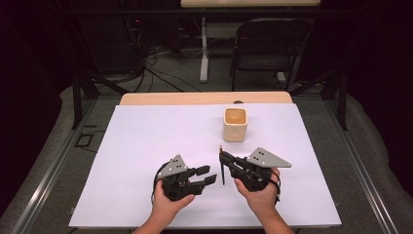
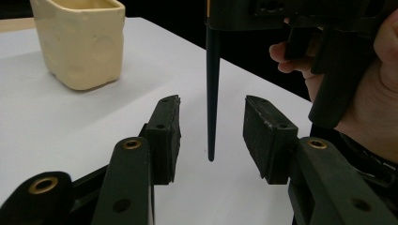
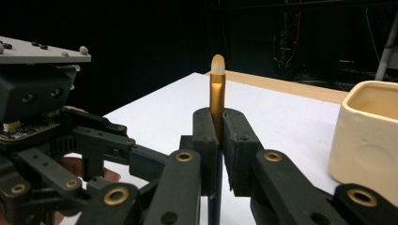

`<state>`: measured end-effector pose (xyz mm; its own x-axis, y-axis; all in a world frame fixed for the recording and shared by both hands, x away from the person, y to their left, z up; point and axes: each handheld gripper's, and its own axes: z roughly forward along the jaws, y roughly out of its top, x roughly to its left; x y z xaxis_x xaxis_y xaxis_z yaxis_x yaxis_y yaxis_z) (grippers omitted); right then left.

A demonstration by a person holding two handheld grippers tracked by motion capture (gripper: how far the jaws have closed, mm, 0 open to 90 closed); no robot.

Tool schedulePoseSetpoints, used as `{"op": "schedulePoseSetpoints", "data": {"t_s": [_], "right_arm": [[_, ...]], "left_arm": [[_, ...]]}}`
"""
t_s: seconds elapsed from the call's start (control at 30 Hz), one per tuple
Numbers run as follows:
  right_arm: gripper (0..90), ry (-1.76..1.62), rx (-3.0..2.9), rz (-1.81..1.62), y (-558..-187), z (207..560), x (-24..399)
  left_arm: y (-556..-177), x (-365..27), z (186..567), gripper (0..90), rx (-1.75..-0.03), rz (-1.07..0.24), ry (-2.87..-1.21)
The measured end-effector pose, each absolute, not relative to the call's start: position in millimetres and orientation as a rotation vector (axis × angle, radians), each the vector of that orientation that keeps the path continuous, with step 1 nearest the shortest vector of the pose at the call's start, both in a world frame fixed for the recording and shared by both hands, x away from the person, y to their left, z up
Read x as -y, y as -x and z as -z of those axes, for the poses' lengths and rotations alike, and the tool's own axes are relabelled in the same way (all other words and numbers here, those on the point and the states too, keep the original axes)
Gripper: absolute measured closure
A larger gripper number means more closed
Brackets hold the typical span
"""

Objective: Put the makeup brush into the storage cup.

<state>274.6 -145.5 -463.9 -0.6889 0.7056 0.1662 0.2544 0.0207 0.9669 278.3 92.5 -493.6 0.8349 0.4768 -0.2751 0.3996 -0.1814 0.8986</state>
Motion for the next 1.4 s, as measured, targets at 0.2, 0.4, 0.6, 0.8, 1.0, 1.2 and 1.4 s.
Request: {"op": "schedulePoseSetpoints", "data": {"t_s": [0.2,0.4,0.6,0.8,1.0,1.2,1.4], "right_arm": [[83.9,-0.979,-1.924,-1.720,-274,462,147],[83.8,-0.982,-1.914,-1.726,-273,463,147],[83.8,-0.989,-1.904,-1.743,-273,464,146],[83.8,-0.980,-1.910,-1.747,-271,463,144],[83.8,-0.977,-1.901,-1.759,-270,463,143],[83.9,-0.978,-1.913,-1.767,-270,463,142],[83.8,-0.972,-1.928,-1.764,-269,465,139]], "left_arm": [[-278,-84,495,57.5,-0.665,-0.063,-1.790],[-277,-82,501,59.8,-0.674,-0.043,-1.786],[-278,-84,506,61.5,-0.702,-0.022,-1.758],[-280,-84,510,63.8,-0.719,-0.021,-1.748],[-280,-81,511,66.5,-0.713,-0.018,-1.750],[-280,-79,512,70.0,-0.710,-0.025,-1.748],[-280,-80,512,75.4,-0.710,-0.028,-1.748]]}}
